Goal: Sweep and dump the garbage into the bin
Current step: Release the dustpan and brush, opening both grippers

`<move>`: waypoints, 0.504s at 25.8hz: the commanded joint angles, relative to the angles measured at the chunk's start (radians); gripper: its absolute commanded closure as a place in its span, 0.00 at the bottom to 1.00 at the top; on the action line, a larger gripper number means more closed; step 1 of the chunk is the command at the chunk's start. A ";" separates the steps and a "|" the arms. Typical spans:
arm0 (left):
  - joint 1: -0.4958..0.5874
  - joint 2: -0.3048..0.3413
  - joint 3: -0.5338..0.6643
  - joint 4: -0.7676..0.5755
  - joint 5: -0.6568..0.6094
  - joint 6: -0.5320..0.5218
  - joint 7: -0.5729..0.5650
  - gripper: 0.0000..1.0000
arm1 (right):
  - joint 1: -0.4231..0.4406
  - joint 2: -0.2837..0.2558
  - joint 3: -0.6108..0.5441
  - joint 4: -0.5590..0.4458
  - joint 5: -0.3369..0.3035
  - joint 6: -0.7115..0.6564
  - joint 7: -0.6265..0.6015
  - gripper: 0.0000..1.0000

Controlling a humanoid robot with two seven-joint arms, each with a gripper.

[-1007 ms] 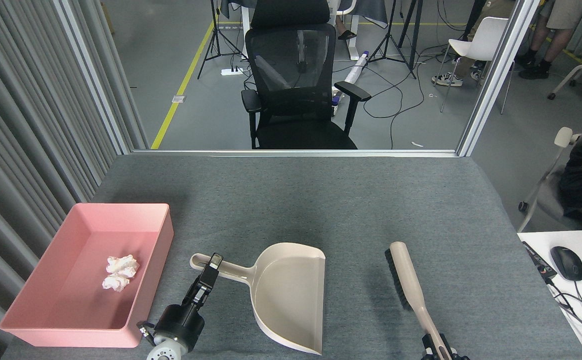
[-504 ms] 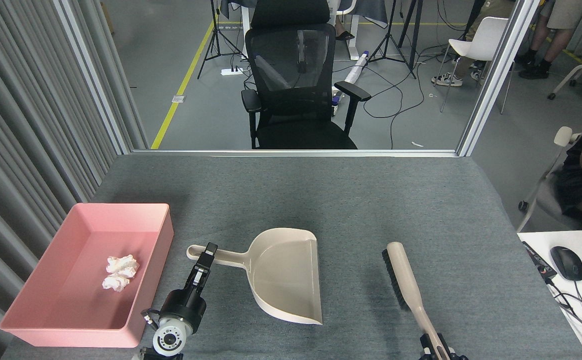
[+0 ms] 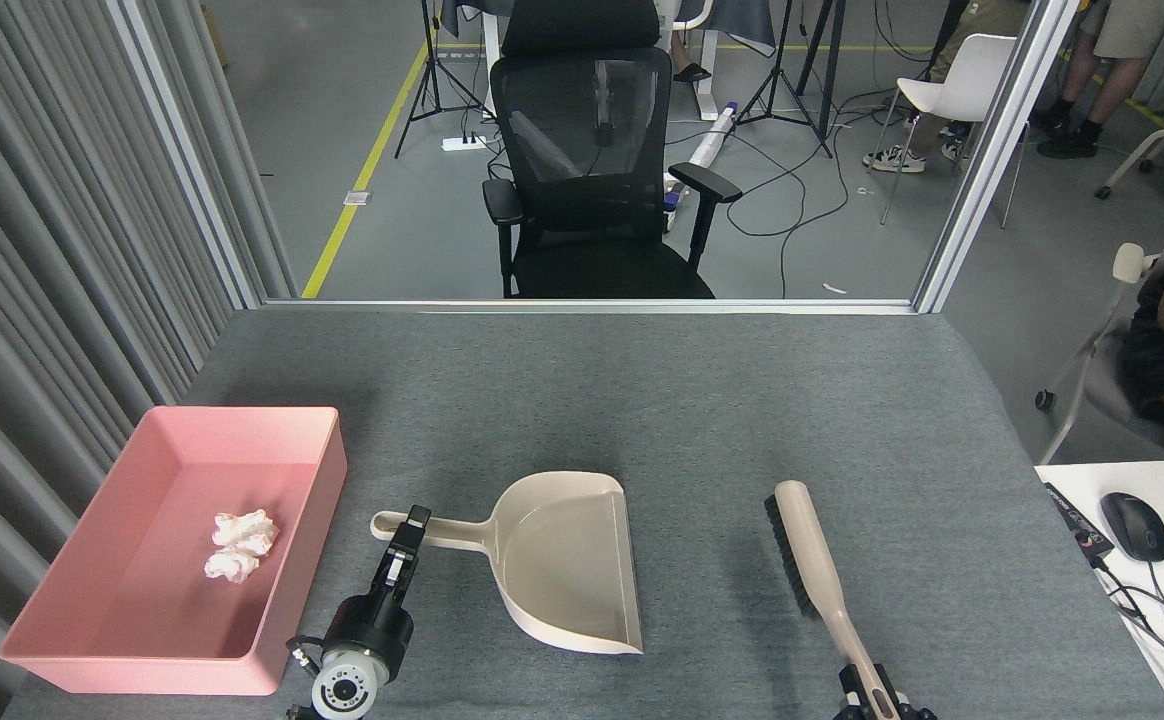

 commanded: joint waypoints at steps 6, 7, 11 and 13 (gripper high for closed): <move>0.029 0.003 -0.007 -0.038 -0.018 0.038 -0.004 0.04 | 0.000 0.004 0.000 -0.002 0.000 0.001 0.002 0.79; 0.039 0.004 -0.007 -0.054 -0.023 0.052 -0.007 0.02 | -0.002 0.004 0.000 -0.002 0.000 0.000 0.002 0.78; 0.081 0.009 -0.012 -0.116 -0.038 0.062 -0.014 0.02 | -0.005 0.005 0.003 -0.002 -0.002 0.004 0.008 0.73; 0.102 0.012 -0.014 -0.153 -0.041 0.067 -0.018 0.02 | -0.008 0.005 0.004 0.000 0.000 0.006 0.011 0.71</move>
